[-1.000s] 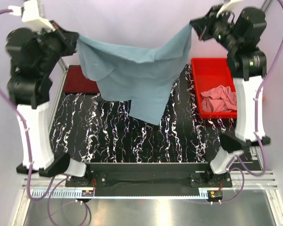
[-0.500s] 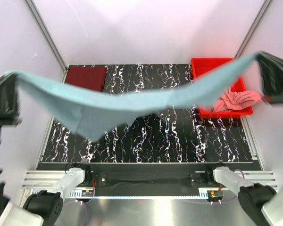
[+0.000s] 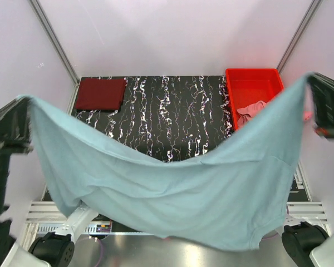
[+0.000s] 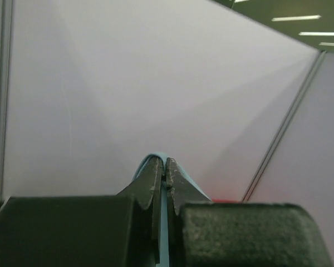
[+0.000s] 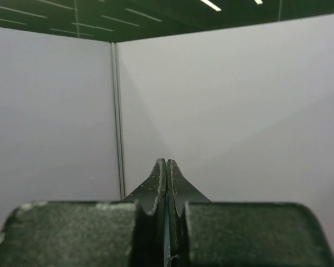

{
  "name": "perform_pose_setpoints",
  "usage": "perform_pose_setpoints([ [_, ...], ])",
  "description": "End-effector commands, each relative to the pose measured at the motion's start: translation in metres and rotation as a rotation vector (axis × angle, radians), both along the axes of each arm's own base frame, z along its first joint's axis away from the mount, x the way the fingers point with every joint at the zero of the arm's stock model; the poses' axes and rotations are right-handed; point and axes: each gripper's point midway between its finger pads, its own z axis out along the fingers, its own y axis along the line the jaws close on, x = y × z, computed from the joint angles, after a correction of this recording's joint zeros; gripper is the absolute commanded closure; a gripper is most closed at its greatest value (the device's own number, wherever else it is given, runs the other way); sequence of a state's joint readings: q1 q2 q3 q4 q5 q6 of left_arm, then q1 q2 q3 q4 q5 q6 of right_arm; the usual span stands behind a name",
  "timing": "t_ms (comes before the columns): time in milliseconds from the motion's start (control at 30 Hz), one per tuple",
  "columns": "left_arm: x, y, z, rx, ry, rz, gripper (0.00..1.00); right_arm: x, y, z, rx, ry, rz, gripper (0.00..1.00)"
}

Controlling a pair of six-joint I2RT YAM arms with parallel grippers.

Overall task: Fold and stack the t-shirts
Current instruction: Fold the tshirt

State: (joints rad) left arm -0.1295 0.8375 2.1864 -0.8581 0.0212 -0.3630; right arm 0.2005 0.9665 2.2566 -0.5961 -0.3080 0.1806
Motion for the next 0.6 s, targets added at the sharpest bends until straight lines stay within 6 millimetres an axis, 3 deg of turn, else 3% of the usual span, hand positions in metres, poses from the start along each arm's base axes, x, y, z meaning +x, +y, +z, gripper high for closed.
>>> perform_pose_setpoints([
  [0, 0.087, 0.005, -0.033, 0.028, 0.162, 0.095, 1.00, 0.123, 0.021, -0.049, -0.033, 0.227, -0.018, 1.00],
  [67, 0.112, 0.010, -0.049, 0.030, 0.199, 0.138, 1.00, 0.161, 0.026, -0.066, -0.040, 0.260, -0.033, 1.00],
  [100, 0.137, 0.014, -0.079, 0.025, 0.277, 0.176, 1.00, 0.192, 0.033, -0.099, -0.057, 0.339, -0.031, 1.00],
  [133, 0.152, 0.015, -0.097, 0.025, 0.308, 0.191, 1.00, 0.207, 0.035, -0.104, -0.050, 0.323, -0.036, 1.00],
  [167, 0.158, 0.018, -0.094, -0.001, 0.260, 0.212, 1.00, 0.230, 0.039, -0.123, -0.056, 0.367, -0.037, 1.00],
  [200, 0.170, 0.018, -0.107, -0.012, 0.271, 0.219, 1.00, 0.253, 0.044, -0.154, -0.066, 0.435, -0.038, 1.00],
  [233, 0.195, 0.017, -0.147, -0.002, 0.351, 0.231, 1.00, 0.269, 0.046, -0.163, -0.062, 0.437, -0.043, 1.00],
  [300, 0.225, 0.020, -0.176, -0.006, 0.419, 0.267, 1.00, 0.312, 0.055, -0.216, -0.089, 0.538, -0.045, 1.00],
  [333, 0.240, 0.021, -0.207, -0.003, 0.483, 0.284, 1.00, 0.327, 0.057, -0.232, -0.096, 0.561, -0.049, 1.00],
  [367, 0.258, 0.020, -0.222, -0.008, 0.492, 0.284, 1.00, 0.353, 0.062, -0.257, -0.105, 0.594, -0.048, 1.00],
  [433, 0.278, 0.030, -0.248, -0.031, 0.522, 0.307, 1.00, 0.378, 0.068, -0.294, -0.121, 0.655, -0.043, 1.00],
  [467, 0.297, 0.040, -0.279, -0.041, 0.586, 0.338, 1.00, 0.401, 0.073, -0.315, -0.125, 0.674, -0.040, 1.00],
  [533, 0.316, 0.046, -0.309, -0.069, 0.656, 0.337, 1.00, 0.423, 0.077, -0.342, -0.138, 0.715, -0.042, 1.00],
  [567, 0.334, 0.045, -0.333, -0.061, 0.703, 0.332, 1.00, 0.444, 0.080, -0.378, -0.163, 0.778, -0.047, 1.00],
])
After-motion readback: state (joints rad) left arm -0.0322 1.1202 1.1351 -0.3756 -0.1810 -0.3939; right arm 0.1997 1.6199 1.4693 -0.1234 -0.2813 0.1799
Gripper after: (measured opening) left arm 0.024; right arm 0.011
